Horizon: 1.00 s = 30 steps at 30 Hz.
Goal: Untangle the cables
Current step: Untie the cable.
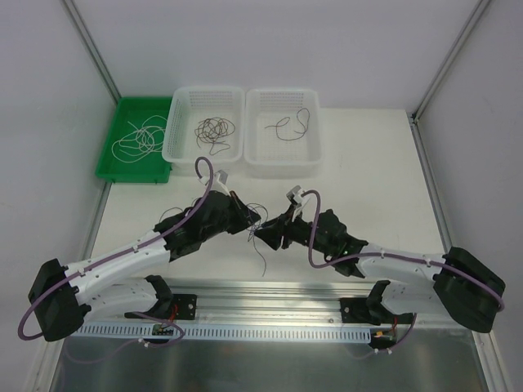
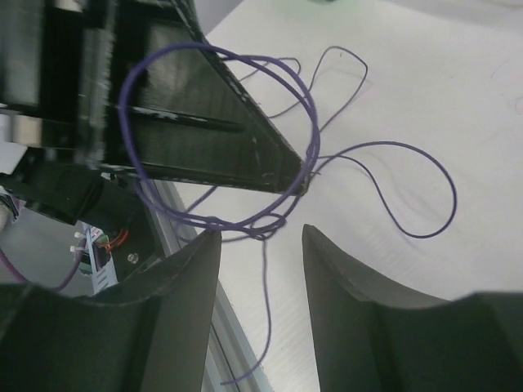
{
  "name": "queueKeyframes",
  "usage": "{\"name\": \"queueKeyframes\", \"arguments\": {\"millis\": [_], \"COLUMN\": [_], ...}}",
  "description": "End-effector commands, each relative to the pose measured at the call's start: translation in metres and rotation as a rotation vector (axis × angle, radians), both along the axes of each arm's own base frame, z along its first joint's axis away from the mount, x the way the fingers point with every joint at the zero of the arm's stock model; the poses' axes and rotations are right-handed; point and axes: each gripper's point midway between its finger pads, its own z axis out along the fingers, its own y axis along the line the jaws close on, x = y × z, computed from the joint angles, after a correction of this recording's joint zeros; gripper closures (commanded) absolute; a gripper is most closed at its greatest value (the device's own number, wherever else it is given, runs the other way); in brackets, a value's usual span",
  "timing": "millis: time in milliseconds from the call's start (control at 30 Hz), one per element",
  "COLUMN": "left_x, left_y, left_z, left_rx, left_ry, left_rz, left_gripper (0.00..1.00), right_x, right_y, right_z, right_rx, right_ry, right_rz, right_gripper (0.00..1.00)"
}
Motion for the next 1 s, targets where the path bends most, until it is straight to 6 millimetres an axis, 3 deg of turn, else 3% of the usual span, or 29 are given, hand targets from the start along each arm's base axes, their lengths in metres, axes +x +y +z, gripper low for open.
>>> {"name": "queueKeyframes", "arguments": {"millis": [0, 233, 467, 833, 967], "left_x": [0.007, 0.005, 0.005, 0.003, 0.004], "left_y": [0.007, -0.004, -0.003, -0.010, -0.009], "left_z": [0.007, 0.001, 0.008, -0.001, 0.003], "left_rx": [0.017, 0.029, 0.017, 0.015, 0.008], "left_ry": [-0.070, -0.042, -0.058, -0.026, -0.038], "left_rz": [0.031, -0.015, -0.013, -0.034, -0.030], "left_gripper": [1.00, 1.00, 1.00, 1.00, 1.00], "right_x": [-0.005, 0.000, 0.007, 0.004, 0.003], "right_y": [-0.006, -0.021, -0.023, 0.001, 0.004], "right_z": [0.031, 0.046, 0.028, 0.031, 0.016], "right_rx": [0.049, 0.042, 0.014, 0.052, 0.042], "right_ry": [-0.077, -0.073, 0.018, 0.050, 0.062], "right_rz": [0.009, -0.065, -0.126, -0.060, -0.046], "right_gripper": [0.52, 0.52, 0.53, 0.53, 0.54]}}
